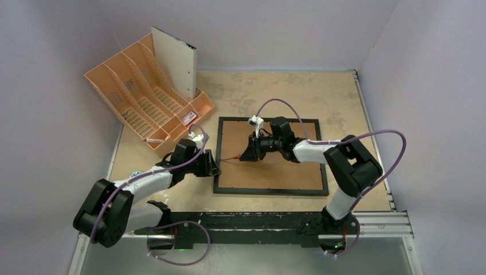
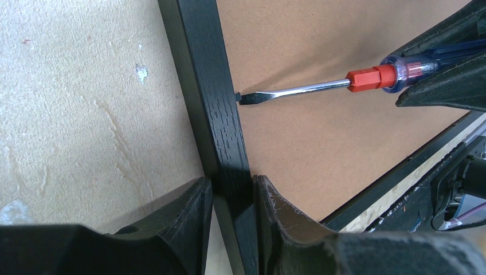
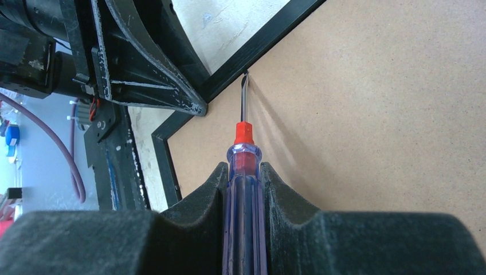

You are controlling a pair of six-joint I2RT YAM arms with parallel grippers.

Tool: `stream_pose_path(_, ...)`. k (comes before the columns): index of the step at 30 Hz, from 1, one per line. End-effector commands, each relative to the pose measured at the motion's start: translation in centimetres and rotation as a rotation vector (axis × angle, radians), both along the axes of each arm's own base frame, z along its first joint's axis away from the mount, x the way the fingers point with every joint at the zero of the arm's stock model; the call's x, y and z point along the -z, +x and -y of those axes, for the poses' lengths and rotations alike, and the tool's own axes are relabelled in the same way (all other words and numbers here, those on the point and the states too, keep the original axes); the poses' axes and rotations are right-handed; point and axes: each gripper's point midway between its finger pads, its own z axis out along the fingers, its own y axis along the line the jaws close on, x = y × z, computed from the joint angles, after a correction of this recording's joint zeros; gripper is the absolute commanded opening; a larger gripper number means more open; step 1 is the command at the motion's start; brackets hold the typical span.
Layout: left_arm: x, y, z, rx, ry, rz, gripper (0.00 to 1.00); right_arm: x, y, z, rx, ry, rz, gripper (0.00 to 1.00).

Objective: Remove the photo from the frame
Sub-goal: Release the photo frame item from the photo frame.

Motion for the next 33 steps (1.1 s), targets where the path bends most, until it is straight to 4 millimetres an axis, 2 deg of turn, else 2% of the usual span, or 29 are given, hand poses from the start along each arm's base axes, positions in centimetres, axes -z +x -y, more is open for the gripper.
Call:
stream_pose_path(1,3.6,-3.1,-2.6,-0.008,0.133,-0.122,0.14,-0.2,0.5,-0.3,-0.026,-0.002,0.061,0.0)
stream_pose_path(14,3.5,-3.1,-2.5,0.004,0.125,-0.114,0.05,1.3,-0.3,-0.3,-0.089,-0.02,0.044,0.0)
stream_pose_path(21,3.3,-3.1,-2.5,-0.006,0.122,-0.105,0.02,0.2,-1.3,0.7,-0.147,-0.018,0.148,0.0)
stream_pose_path(27,2.9,-2.9,-2.6,-0.015,0.119,-0.091,0.01,-0.2,-0.9,1.2,-0.159,-0.037,0.259,0.0)
stream_pose_path(33,3.0,-2.9,-2.5,-0.009,0.12,-0.095,0.0,0.5,-0.2,0.8,-0.165,-0.056,0.226,0.0)
